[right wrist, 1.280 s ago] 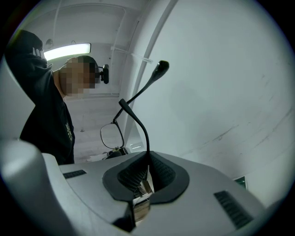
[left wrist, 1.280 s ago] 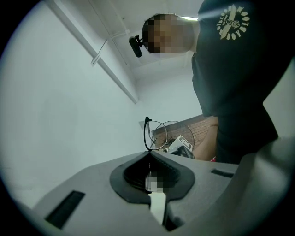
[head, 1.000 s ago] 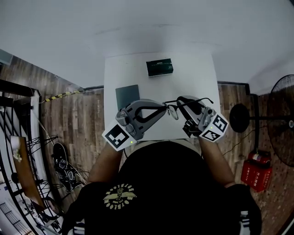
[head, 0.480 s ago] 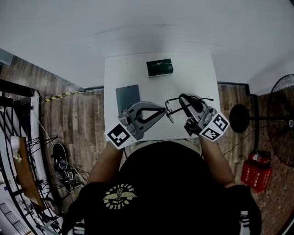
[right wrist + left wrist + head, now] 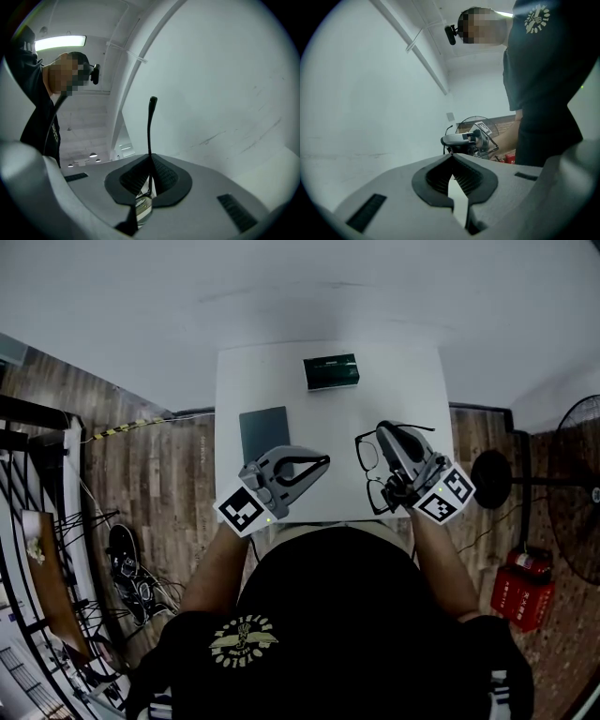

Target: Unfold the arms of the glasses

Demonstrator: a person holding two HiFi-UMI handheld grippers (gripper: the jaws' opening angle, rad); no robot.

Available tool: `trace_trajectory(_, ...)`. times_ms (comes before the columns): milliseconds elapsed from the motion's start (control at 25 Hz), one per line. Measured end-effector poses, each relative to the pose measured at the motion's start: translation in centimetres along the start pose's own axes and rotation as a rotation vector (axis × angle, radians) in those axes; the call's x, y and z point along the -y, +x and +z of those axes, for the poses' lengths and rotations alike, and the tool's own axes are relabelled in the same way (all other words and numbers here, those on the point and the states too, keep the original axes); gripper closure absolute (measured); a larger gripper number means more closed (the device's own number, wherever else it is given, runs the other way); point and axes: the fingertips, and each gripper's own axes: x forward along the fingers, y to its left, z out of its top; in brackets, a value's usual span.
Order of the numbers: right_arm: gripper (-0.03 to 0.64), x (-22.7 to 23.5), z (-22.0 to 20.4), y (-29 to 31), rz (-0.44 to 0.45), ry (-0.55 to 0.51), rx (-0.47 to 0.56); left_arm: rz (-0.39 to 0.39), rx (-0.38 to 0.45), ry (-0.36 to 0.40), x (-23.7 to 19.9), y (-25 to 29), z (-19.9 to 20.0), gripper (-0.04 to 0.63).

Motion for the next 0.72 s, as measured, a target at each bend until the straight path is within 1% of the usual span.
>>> trace_trajectory(120,0.607,0.9,0.0,-0.1,-0.05,-0.023,-0.019,0.024,-0.034,0.039,-0.7,-0.6,-0.3,0.589)
trace_trajectory(160,0.606,1.3,0.1,-0.2,-0.069,-0.037,-0.025,0.048,-0.037,0.032,-1.1,-0.7,-0.2,0.589)
trace_trajectory(280,0.606,2.0,1.2,-0.6,-0.109,-0.071,-0.014,0.145,-0.027,-0.043,-2.7,-1.3,0.4,0.589)
trace_trajectory(360,0.607,2.0,2.4,-0.7,-0.122,-0.102,0.002,0.207,-0.014,-0.066,-3.8,-1.8,1.3,0.589)
trace_trajectory(480,0.606,1.6,4.7,-0.7,-0.136,-0.178,0.019,0.313,0.006,-0.079,-5.9,-3.0,3.6,0.589)
trace_trajectory(560,0.607,1.1,6.6,-0.6,-0.143,-0.236,0.039,0.378,0.027,-0.074,-7.5,-4.2,5.4,0.589)
trace_trajectory(720,0.607,-0.3,11.1,-0.7,-0.152,-0.356,0.088,0.451,0.084,-0.015,-9.5,-6.4,9.9,0.588)
